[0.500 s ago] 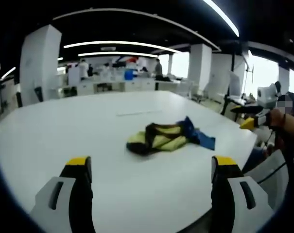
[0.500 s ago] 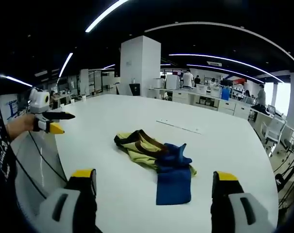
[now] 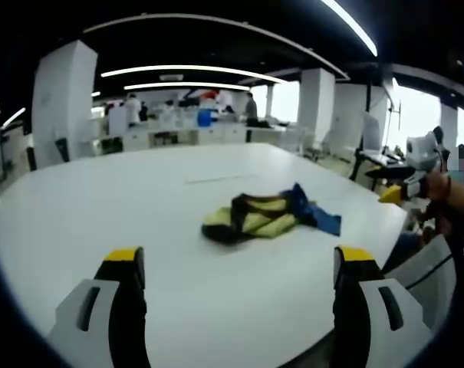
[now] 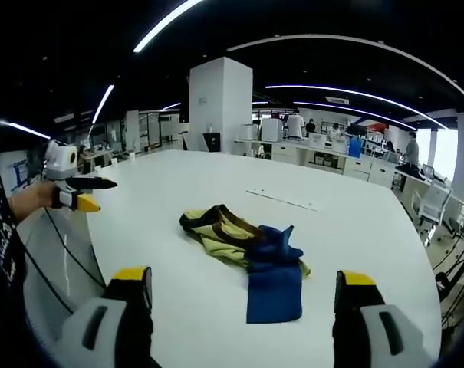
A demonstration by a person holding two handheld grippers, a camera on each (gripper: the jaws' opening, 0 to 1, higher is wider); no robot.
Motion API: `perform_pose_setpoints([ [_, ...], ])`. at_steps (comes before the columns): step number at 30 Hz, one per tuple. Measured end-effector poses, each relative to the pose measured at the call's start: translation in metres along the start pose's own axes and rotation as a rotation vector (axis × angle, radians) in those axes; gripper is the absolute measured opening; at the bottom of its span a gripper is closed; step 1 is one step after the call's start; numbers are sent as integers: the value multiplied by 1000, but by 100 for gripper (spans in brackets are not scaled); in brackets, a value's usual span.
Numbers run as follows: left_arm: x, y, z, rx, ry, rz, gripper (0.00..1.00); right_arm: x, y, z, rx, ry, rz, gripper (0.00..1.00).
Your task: Fold the garment on the visible template until the final outline fits inside the template.
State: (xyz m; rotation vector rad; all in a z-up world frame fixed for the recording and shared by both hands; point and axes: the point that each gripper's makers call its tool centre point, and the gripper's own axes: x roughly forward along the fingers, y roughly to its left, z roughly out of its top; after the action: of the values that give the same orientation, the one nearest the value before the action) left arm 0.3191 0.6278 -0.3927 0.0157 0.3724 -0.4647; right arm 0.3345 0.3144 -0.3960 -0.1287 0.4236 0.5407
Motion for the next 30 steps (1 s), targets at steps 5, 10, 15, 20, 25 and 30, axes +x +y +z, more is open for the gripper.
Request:
perform_pose_setpoints([
  [5, 1, 0, -1, 0, 4, -1, 99, 1, 0, -1, 0, -1, 2, 100],
  [10, 5, -2, -1, -1, 6, -19, 99, 1, -1, -1, 1, -6, 3, 100],
  [15, 8, -2, 0, 17, 13, -24, 99, 2, -4, -2, 6, -6, -5, 100],
  [20, 12, 5, -4, 20, 16, -31, 99, 3, -4, -2, 8, -4, -7, 100],
  [25, 16, 9, -7, 26, 20, -34, 97, 5, -4, -2, 15, -7, -9, 100],
  [30, 19, 8, -8, 23, 23, -40, 95, 9, -1, -5, 8, 3, -1, 100],
])
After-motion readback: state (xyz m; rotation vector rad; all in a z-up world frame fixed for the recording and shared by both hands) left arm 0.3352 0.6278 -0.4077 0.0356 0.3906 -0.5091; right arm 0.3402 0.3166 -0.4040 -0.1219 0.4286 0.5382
